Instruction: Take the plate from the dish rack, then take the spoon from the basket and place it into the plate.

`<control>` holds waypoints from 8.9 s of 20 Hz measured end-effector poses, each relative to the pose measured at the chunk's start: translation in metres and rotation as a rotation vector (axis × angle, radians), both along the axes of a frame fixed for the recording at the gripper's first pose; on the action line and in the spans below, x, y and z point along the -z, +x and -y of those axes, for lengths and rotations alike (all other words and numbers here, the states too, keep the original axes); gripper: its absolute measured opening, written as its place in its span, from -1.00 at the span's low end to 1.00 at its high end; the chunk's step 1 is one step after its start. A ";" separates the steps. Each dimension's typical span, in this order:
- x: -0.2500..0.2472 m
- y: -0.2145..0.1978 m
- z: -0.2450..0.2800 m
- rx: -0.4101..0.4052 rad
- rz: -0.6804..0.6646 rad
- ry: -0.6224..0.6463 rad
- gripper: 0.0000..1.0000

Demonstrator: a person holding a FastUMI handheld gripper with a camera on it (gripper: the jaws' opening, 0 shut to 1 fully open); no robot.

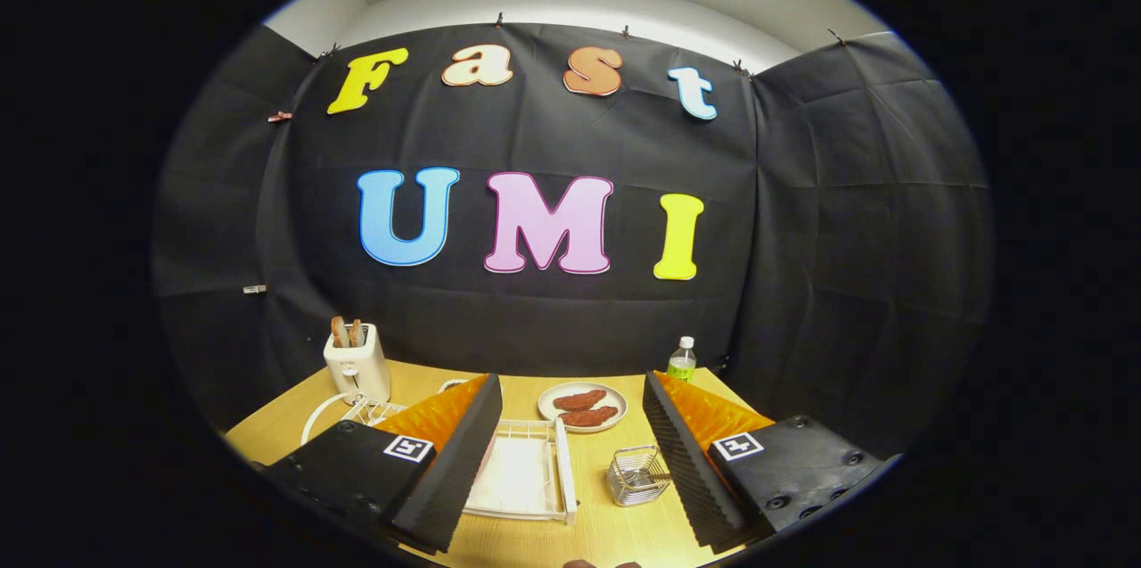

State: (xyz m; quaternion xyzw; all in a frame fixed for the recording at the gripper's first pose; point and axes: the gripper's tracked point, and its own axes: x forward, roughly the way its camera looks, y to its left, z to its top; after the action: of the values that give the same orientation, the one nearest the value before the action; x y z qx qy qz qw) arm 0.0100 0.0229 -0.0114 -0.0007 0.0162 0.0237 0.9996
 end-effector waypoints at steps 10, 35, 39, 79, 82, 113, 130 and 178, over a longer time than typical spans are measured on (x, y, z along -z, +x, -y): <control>0.011 0.009 -0.010 -0.013 -0.038 -0.012 0.95; 0.169 0.138 -0.114 -0.107 -0.647 -0.192 0.85; 0.191 0.146 -0.112 -0.084 -0.713 -0.191 0.34; 0.228 -0.057 -0.046 -0.379 -0.896 0.274 -0.55; 0.266 -0.064 -0.039 -0.415 -0.927 0.257 -0.54; 0.232 0.040 0.112 -0.287 -0.489 0.079 0.97; 0.240 0.120 0.111 -0.317 -0.224 0.088 0.62; 0.105 -0.012 -0.030 -0.723 -0.137 0.054 -0.61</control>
State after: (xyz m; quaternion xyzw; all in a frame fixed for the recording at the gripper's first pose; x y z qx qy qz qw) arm -0.0017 0.0527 -0.1169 0.0215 0.0811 0.3760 0.9228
